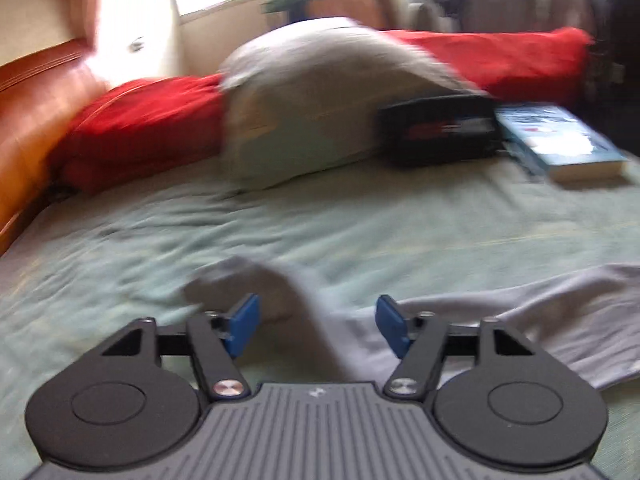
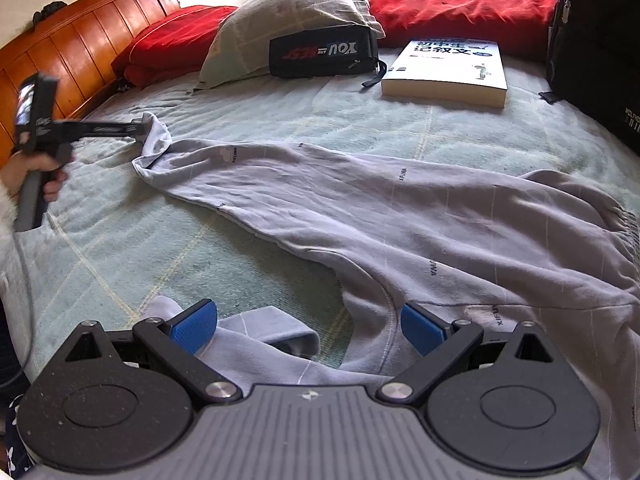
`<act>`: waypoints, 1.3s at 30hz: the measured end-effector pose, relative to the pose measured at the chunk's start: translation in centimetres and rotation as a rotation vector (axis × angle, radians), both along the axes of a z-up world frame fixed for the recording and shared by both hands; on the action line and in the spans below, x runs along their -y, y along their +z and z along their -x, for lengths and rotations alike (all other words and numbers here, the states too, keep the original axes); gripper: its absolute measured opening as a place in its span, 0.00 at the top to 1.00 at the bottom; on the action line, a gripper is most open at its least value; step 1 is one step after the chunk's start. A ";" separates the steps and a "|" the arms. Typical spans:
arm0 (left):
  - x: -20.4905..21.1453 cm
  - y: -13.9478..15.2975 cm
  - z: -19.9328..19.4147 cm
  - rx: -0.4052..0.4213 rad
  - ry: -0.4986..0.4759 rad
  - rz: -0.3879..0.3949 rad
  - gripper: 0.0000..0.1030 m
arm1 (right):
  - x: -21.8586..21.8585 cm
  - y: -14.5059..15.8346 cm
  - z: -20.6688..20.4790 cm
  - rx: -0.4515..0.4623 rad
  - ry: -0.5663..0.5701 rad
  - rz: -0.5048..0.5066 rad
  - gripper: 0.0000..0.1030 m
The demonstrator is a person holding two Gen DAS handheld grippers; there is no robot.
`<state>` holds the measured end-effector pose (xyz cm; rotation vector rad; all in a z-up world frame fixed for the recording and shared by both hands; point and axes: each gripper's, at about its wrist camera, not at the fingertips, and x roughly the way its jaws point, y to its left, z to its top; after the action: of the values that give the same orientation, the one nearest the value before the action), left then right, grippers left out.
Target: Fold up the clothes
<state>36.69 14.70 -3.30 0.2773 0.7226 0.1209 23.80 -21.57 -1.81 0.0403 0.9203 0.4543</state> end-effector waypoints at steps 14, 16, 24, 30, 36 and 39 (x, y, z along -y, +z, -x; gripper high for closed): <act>-5.1 -2.7 3.1 -0.089 0.170 -0.045 0.33 | 0.2 0.5 -0.4 -0.044 0.037 -0.080 0.00; -6.6 -2.5 4.6 -0.081 0.195 0.025 0.30 | 0.1 0.3 -0.4 -0.046 0.044 -0.082 0.00; -8.1 -0.3 6.1 -0.027 0.228 0.180 0.31 | 0.3 0.1 -0.8 -0.050 0.040 -0.088 0.00; -5.4 -0.4 0.9 -0.025 0.195 0.062 0.28 | 0.0 0.0 -0.8 -0.055 0.019 -0.084 0.00; -5.6 -2.4 -2.7 -0.044 0.314 -0.103 0.29 | 0.7 -0.2 -0.3 -0.061 -0.019 -0.080 0.00; -7.6 -2.1 -1.5 -0.031 0.377 -0.085 0.28 | 1.0 -0.4 -0.3 -0.066 -0.025 -0.080 0.00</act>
<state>38.20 22.31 -5.36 0.2218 0.7963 0.5070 24.14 -22.53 -2.23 0.1400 0.9655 0.4680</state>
